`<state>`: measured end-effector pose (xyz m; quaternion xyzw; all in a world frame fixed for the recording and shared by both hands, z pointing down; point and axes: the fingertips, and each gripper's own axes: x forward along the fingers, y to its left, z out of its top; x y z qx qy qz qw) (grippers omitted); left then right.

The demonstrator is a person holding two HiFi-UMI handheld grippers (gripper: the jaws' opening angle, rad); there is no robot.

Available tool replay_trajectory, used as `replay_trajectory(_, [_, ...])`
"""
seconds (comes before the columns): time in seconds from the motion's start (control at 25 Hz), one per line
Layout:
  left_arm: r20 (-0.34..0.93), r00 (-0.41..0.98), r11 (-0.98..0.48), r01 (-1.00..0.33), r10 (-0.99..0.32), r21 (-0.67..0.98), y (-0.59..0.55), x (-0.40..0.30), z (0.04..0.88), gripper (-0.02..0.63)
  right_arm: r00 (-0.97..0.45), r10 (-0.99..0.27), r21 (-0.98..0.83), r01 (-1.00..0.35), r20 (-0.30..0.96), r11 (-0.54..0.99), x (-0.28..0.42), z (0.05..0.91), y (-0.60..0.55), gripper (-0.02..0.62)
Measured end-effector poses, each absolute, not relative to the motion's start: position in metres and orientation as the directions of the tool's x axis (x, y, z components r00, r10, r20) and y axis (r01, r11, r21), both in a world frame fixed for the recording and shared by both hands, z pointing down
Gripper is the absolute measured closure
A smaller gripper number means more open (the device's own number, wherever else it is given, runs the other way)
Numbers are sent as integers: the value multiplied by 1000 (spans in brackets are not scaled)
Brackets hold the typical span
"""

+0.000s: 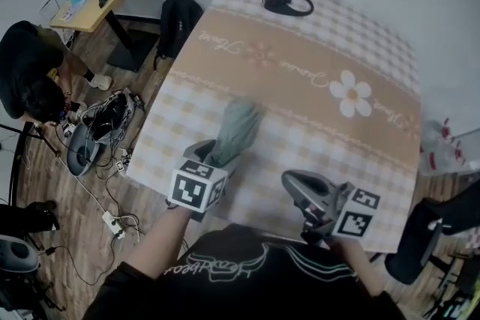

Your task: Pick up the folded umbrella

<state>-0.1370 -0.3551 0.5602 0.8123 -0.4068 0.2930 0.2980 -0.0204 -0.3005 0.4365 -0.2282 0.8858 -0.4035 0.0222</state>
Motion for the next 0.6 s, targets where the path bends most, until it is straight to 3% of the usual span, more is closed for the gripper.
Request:
replay_trajectory(0.24, [780, 427, -458, -865, -457, 206, -361, -139, 590, 284, -886, -437, -737, -398, 155, 546, -12, 443, -305, 584])
replay_trajectory(0.6, [830, 392, -440, -875, -396, 203, -364, -135, 616, 281, -874, -455, -754, -414, 172, 510, 1, 453, -305, 584])
